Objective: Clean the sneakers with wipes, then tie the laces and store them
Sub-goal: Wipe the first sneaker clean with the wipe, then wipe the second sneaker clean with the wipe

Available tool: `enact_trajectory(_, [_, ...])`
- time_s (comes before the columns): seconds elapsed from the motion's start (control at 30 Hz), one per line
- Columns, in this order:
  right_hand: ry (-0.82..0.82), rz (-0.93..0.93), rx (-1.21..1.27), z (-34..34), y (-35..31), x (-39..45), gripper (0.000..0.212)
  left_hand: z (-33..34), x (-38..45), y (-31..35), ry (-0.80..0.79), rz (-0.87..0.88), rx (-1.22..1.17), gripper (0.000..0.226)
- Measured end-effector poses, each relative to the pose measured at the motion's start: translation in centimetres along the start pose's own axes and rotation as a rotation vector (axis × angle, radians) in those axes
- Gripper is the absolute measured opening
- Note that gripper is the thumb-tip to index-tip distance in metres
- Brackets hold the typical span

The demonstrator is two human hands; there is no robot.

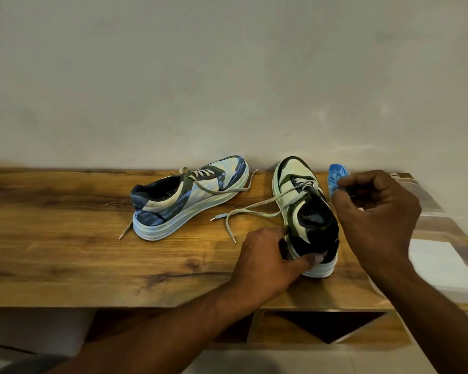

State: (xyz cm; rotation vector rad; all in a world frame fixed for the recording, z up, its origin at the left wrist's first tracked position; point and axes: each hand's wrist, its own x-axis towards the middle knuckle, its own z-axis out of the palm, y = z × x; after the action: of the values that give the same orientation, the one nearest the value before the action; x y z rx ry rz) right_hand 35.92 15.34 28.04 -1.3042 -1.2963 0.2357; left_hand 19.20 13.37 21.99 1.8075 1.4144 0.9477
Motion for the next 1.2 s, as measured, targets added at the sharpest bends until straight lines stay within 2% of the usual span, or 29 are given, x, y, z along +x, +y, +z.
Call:
enact_trajectory(0.1, [-0.013, -0.043, 0.032, 0.2, -1.0, -0.3, 0.015, -0.4, 0.1, -0.2, -0.02, -0.002, 0.03, 0.063])
enact_trajectory(0.23, [-0.034, -0.092, 0.068, 0.8, -2.2, -1.0, 0.014, -1.9, 0.3, -0.1, -0.045, -0.05, 0.099, 0.083])
enact_trajectory(0.37, [-0.093, -0.088, 0.08, 1.9, -3.1, -2.0, 0.015, -4.5, 0.9, -0.1, -0.01, -0.042, 0.169, 0.08])
enact_trajectory(0.57, [-0.173, -0.051, 0.11, 4.3, -3.9, -3.1, 0.02, -11.1, 2.0, -1.2, 0.295, -0.015, 0.201, 0.061])
enact_trajectory(0.7, [-0.262, -0.03, 0.091, 6.0, -3.8, -4.1, 0.023, -15.7, 1.7, -3.2, 0.467, 0.059, 0.559, 0.054])
enact_trajectory(0.8, [-0.323, -0.002, 0.06, 6.8, -3.5, -4.6, 0.027, -17.8, 1.2, -4.4, 0.417, -0.01, 0.757, 0.044])
enact_trajectory(0.9, [-0.372, 0.026, 0.049, 7.3, -3.3, -5.0, 0.031, -18.6, 0.4, -4.6, 0.319, -0.083, 0.889, 0.043])
enact_trajectory(1.0, [-0.402, 0.045, 0.061, 7.8, -3.2, -5.4, 0.032, -18.6, 0.0, -4.5, 0.275, -0.03, 1.021, 0.034])
enact_trajectory(1.2, [-0.45, 0.047, 0.036, 8.5, -3.0, -6.0, 0.031, -18.5, -0.9, -3.7, 0.226, -0.018, 1.007, 0.027])
